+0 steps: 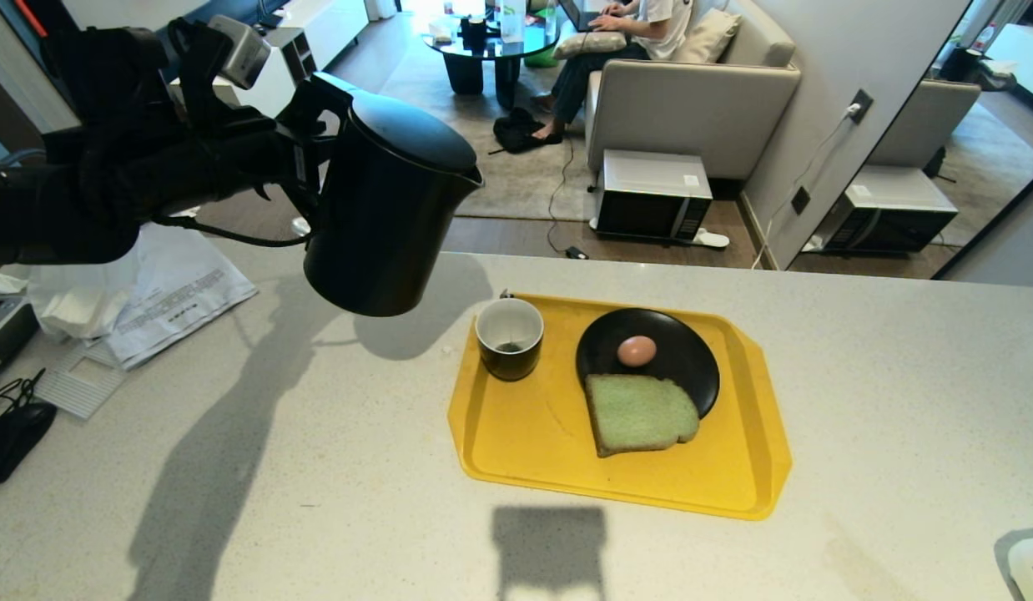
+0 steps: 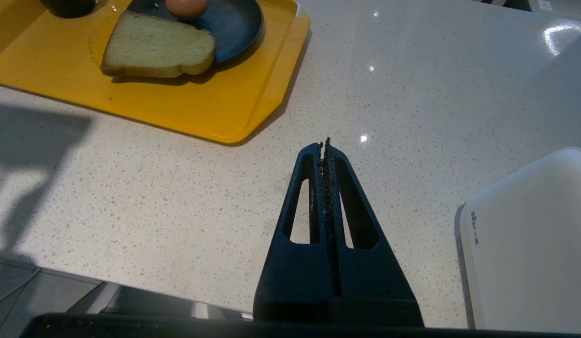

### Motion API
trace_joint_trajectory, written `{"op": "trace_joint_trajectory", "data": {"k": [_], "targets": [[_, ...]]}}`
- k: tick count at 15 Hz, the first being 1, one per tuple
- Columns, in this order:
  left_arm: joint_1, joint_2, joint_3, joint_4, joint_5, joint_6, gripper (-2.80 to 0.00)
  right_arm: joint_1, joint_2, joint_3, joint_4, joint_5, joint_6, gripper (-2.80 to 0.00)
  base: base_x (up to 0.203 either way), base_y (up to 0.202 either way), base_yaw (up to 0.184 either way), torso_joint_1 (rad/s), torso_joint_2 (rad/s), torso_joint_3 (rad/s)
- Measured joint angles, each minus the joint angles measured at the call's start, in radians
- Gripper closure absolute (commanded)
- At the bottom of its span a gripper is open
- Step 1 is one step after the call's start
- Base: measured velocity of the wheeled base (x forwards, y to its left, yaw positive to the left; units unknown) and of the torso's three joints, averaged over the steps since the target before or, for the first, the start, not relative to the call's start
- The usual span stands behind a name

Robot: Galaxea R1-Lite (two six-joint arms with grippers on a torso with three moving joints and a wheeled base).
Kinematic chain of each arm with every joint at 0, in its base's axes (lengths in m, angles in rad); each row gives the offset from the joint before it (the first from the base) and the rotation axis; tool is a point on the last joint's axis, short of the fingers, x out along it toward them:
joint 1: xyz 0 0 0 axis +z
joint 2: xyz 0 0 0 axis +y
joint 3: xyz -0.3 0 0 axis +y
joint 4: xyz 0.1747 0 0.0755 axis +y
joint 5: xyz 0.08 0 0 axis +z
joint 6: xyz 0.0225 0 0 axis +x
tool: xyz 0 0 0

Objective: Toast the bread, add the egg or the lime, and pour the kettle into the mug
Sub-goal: Pour water into a cup

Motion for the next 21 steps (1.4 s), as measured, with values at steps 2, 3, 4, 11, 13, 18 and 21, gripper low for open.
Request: {"op": "trace_joint_trajectory", "data": {"k": [2, 3, 4, 11, 13, 18, 21], "targets": [[0.003, 0.019, -0.044, 0.029, 0.0, 0.064, 0.0, 0.0, 0.0, 0.0, 0.0, 0.0, 0.0, 0.0, 0.0, 0.0, 0.0, 0.0, 0.0, 0.0], [0.007, 0.024, -0.06, 0.06, 0.0, 0.097, 0.0, 0.0, 0.0, 0.0, 0.0, 0.0, 0.0, 0.0, 0.0, 0.0, 0.0, 0.0, 0.0, 0.0], [0.008, 0.028, -0.076, 0.091, 0.0, 0.123, 0.0, 0.0, 0.0, 0.0, 0.0, 0.0, 0.0, 0.0, 0.0, 0.0, 0.0, 0.0, 0.0, 0.0], [-0.007, 0.033, -0.189, 0.264, 0.004, 0.175, 0.0, 0.0, 0.0, 0.0, 0.0, 0.0, 0.0, 0.0, 0.0, 0.0, 0.0, 0.0, 0.0, 0.0], [-0.012, 0.032, -0.197, 0.29, 0.008, 0.197, 0.0, 0.0, 0.0, 0.0, 0.0, 0.0, 0.0, 0.0, 0.0, 0.0, 0.0, 0.0, 0.0, 0.0], [-0.017, 0.029, -0.278, 0.415, 0.019, 0.257, 0.0, 0.0, 0.0, 0.0, 0.0, 0.0, 0.0, 0.0, 0.0, 0.0, 0.0, 0.001, 0.0, -0.086], [-0.021, 0.021, -0.301, 0.439, 0.024, 0.288, 0.0, 0.0, 0.0, 0.0, 0.0, 0.0, 0.0, 0.0, 0.0, 0.0, 0.0, 0.004, 0.0, -0.183]]}}
